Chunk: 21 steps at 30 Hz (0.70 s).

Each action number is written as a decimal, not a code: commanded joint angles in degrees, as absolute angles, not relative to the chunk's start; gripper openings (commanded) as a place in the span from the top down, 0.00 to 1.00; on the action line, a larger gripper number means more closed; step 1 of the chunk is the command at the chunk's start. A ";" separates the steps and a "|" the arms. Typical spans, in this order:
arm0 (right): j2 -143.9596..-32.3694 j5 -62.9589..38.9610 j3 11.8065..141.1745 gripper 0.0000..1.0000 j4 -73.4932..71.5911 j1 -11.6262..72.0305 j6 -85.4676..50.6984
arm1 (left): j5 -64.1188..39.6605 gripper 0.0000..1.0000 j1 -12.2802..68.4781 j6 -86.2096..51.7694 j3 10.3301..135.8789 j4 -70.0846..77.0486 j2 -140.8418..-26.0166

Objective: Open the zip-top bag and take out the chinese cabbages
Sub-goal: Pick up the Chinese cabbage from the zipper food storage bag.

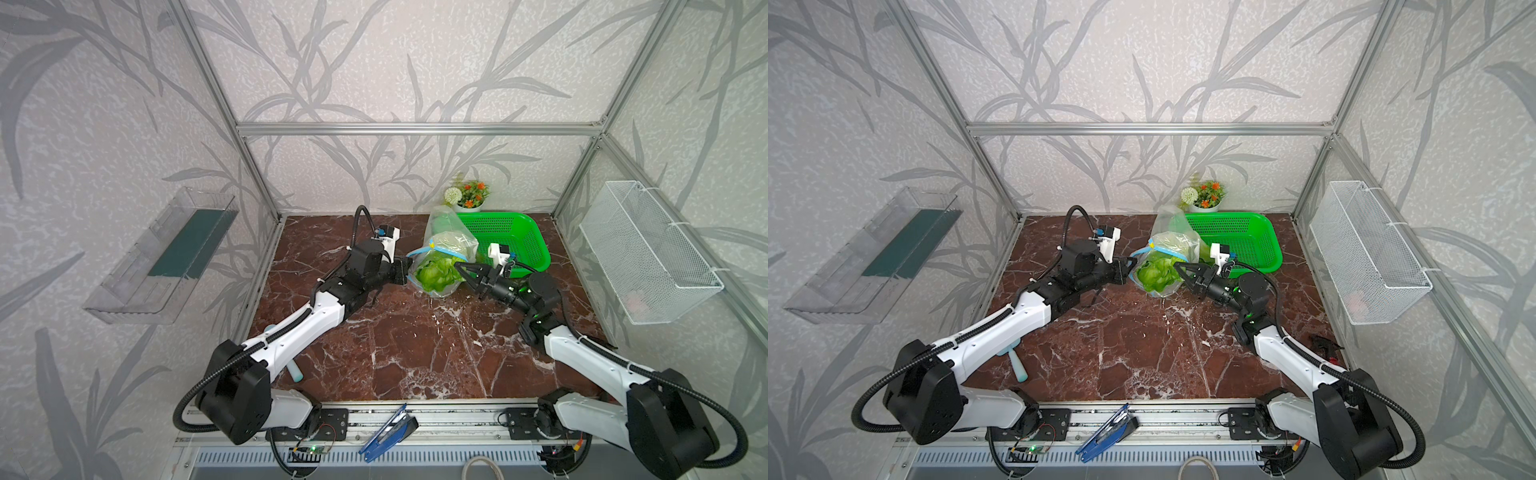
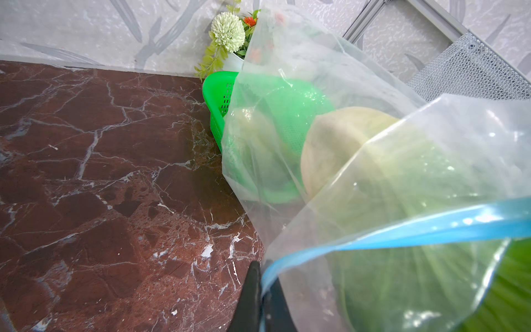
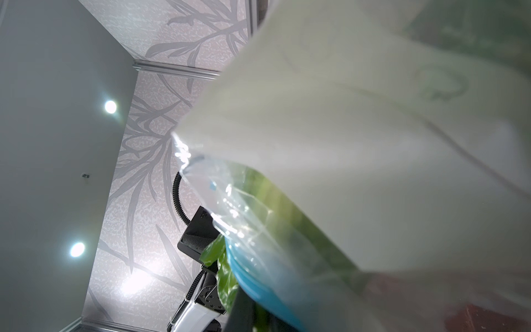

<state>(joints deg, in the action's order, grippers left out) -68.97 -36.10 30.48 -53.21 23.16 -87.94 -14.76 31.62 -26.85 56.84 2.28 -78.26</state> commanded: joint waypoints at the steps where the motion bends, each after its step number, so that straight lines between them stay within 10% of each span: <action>1: -71.21 -37.09 33.88 1.00 -63.04 25.82 -90.05 | -12.05 1.00 31.80 -28.31 57.67 4.31 -78.75; 21: -66.63 -53.42 38.32 1.00 -26.07 29.13 -71.24 | -13.49 1.00 28.76 -23.25 66.50 -4.05 -77.09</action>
<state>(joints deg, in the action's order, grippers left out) -68.62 -49.39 35.22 -38.46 28.42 -80.23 -11.46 28.91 -24.82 62.83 -2.11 -78.22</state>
